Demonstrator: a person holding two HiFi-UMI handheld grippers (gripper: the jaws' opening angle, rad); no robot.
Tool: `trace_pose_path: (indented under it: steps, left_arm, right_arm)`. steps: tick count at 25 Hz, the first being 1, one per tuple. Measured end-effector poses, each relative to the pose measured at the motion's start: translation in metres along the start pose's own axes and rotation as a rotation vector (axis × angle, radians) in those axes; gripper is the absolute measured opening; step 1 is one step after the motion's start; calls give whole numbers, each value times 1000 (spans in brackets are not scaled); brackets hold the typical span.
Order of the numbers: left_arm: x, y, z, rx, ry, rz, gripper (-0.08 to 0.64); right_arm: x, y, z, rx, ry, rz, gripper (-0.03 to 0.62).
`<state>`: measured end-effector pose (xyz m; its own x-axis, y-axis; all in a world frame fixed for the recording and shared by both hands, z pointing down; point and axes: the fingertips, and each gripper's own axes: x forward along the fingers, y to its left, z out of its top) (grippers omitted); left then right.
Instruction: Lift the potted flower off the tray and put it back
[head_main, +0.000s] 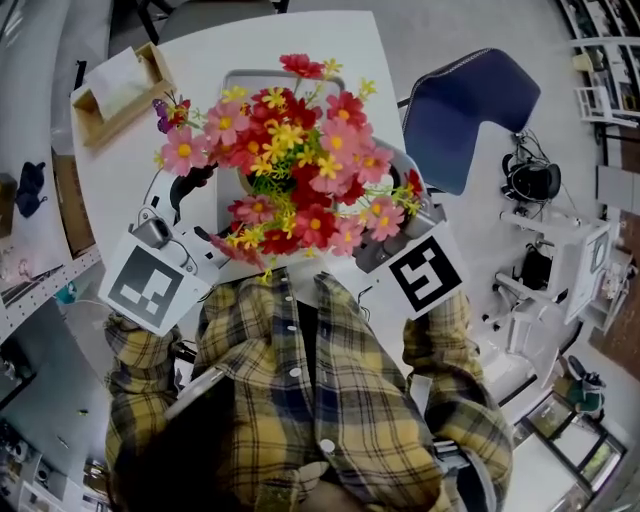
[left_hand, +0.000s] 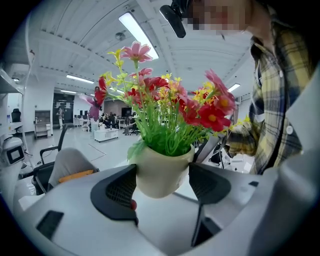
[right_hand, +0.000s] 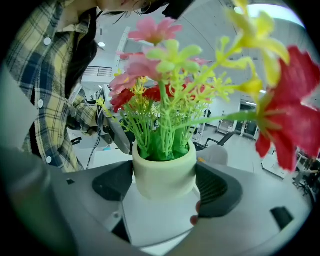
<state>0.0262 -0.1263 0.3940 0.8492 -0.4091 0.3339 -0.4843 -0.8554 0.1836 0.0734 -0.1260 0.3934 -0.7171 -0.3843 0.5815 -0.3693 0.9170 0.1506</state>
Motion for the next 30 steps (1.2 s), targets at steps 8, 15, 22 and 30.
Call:
trace_pose_path:
  steps: [8, 15, 22, 30]
  left_arm:
    - [1, -1, -5, -11, 27, -25, 337]
    - [0, -4, -7, -45, 52, -41, 337]
    - [-3, -5, -10, -63, 81, -49, 337]
    - [-3, -7, -9, -64, 119, -59, 337]
  right_arm:
    - [0, 2, -5, 34, 25, 1, 368]
    - [-1, 6, -5, 66, 33, 3, 368]
    - [0, 10, -6, 99, 32, 16, 368]
    - [-1, 13, -6, 124, 46, 23, 368]
